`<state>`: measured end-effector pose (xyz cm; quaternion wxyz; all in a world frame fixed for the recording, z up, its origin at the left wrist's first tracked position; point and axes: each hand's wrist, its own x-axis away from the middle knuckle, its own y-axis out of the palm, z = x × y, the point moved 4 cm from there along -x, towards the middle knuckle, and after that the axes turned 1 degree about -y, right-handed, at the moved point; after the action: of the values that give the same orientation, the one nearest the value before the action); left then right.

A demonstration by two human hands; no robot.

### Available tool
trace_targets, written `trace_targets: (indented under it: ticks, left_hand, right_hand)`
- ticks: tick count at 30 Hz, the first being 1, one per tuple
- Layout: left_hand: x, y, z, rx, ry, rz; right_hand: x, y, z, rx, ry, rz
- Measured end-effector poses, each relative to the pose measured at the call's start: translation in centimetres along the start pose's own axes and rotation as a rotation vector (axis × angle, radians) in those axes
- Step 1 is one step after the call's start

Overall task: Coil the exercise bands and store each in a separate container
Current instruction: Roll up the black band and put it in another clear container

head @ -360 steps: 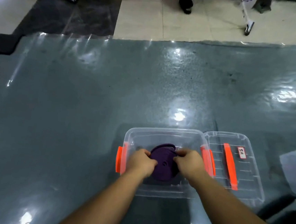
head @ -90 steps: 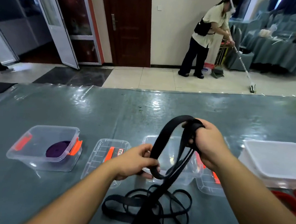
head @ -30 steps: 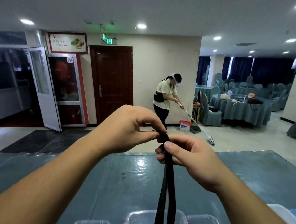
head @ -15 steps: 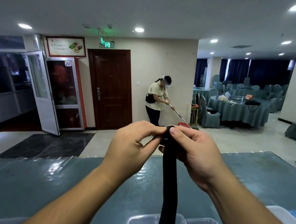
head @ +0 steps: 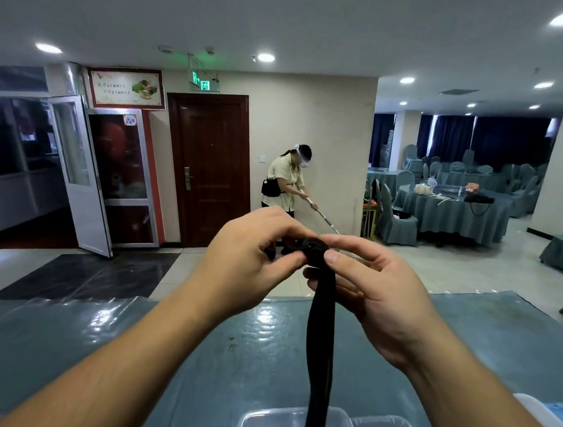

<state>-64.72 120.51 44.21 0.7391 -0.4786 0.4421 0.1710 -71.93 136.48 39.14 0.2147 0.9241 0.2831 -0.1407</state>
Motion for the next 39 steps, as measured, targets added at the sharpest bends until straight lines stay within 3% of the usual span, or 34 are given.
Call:
trace_targets:
  ticks: [8, 14, 22, 29, 34, 37, 39]
  left_hand:
    - [1.5, 1.6, 1.1, 0.106, -0.172, 0.273]
    - [2.3, 2.5, 0.2, 0.512, -0.403, 0.03]
    - [2.8, 3.1, 0.6, 0.751, -0.506, 0.324]
    - [4.0, 4.6, 0.7, 0.816, -0.604, 0.41]
    - [3.2, 3.1, -0.4, 0.741, -0.634, 0.206]
    - [2.0, 1.8, -0.9, 0.736, -0.652, -0.1]
    - [1.5, 1.2, -1.0, 0.546, -0.559, -0.315]
  right_hand:
    - [0.0, 1.5, 0.2, -0.136, -0.17, 0.159]
    - [0.7, 0.3, -0.1, 0.05, -0.19, 0.201]
    - [0.6, 2.0, -0.2, -0.13, -0.228, 0.256]
    - [0.4, 1.5, 0.4, 0.005, -0.213, 0.229]
    - [0.3, 0.4, -0.2, 0.235, -0.262, 0.122]
    - [0.5, 0.1, -1.1, 0.444, -0.29, -0.017]
    - [0.5, 0.0, -1.5, 0.517, -0.265, -0.098]
